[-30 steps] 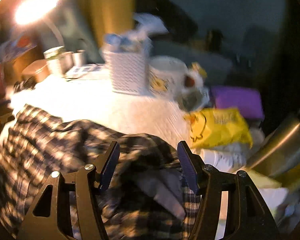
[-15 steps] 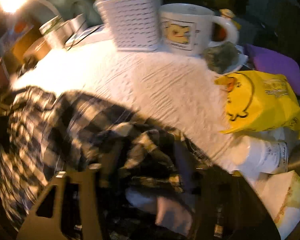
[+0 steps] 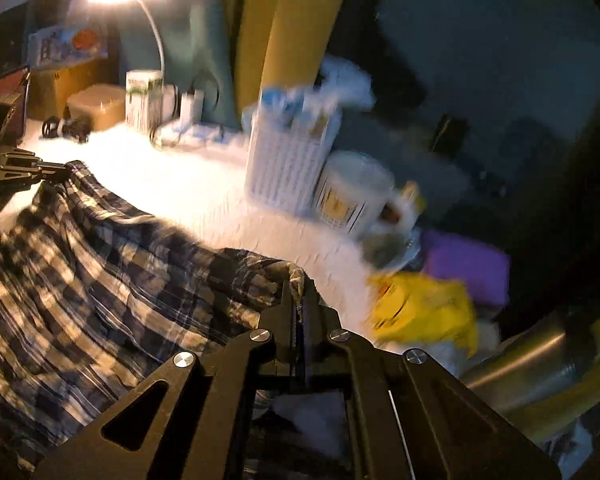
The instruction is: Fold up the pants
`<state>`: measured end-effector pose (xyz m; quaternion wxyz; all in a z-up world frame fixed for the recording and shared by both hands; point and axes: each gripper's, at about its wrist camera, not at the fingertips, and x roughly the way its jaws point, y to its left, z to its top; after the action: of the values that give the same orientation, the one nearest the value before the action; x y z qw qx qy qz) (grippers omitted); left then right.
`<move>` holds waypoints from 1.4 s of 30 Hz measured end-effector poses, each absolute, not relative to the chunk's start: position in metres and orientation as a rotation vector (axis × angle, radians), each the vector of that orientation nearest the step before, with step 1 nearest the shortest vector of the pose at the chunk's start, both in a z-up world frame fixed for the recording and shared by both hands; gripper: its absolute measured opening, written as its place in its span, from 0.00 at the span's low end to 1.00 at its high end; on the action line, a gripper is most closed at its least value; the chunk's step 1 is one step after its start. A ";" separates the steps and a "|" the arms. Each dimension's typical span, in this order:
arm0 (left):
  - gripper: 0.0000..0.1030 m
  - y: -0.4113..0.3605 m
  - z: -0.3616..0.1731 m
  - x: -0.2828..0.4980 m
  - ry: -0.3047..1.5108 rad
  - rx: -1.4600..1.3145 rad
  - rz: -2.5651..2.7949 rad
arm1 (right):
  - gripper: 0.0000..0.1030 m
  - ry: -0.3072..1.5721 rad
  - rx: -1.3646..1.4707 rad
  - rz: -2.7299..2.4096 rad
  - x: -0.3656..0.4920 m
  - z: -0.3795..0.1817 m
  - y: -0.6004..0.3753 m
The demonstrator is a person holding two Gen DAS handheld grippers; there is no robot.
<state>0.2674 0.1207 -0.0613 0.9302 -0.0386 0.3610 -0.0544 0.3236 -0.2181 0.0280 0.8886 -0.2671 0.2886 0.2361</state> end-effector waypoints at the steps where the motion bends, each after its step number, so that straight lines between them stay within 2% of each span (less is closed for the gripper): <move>1: 0.03 0.126 -0.054 0.267 0.717 -0.081 -0.102 | 0.03 0.569 -0.559 0.488 0.321 0.039 -0.215; 8: 0.03 0.151 -0.002 0.287 0.589 -0.044 -0.021 | 0.03 0.467 -0.544 0.473 0.334 0.075 -0.191; 13: 0.03 0.155 0.023 0.321 0.521 0.029 0.038 | 0.03 0.506 -0.483 0.432 0.384 0.063 -0.177; 20: 0.06 0.137 -0.026 0.382 0.642 0.160 0.114 | 0.03 0.667 -0.452 0.316 0.471 -0.002 -0.174; 26: 0.10 0.170 -0.034 0.371 0.698 0.084 0.152 | 0.04 0.770 -0.423 0.265 0.496 -0.043 -0.193; 27: 0.10 0.175 -0.031 0.363 0.701 0.065 0.141 | 0.07 0.781 -0.410 0.278 0.495 -0.045 -0.196; 28: 0.11 0.176 -0.028 0.355 0.701 0.054 0.130 | 0.20 0.792 -0.390 0.298 0.496 -0.045 -0.199; 29: 0.12 0.177 -0.025 0.345 0.702 0.043 0.114 | 0.47 0.788 -0.375 0.311 0.494 -0.042 -0.201; 31: 0.14 0.174 -0.022 0.317 0.716 0.033 0.078 | 0.71 0.756 -0.353 0.324 0.485 -0.031 -0.206; 37: 0.23 0.125 -0.042 0.238 0.823 -0.023 -0.125 | 0.71 0.667 -0.363 0.409 0.419 0.007 -0.224; 39: 0.32 0.106 -0.047 0.220 0.855 -0.039 -0.196 | 0.71 0.667 -0.366 0.444 0.391 0.011 -0.233; 40: 0.42 0.091 -0.053 0.211 0.876 -0.058 -0.251 | 0.71 0.677 -0.363 0.461 0.385 0.011 -0.235; 42: 0.49 0.068 -0.060 0.202 0.897 -0.080 -0.315 | 0.71 0.700 -0.357 0.489 0.367 0.006 -0.244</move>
<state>0.2023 0.0683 -0.0602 0.8883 -0.0386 0.4317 -0.1517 0.3668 -0.2436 0.0062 0.8949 -0.1723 0.3375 0.2357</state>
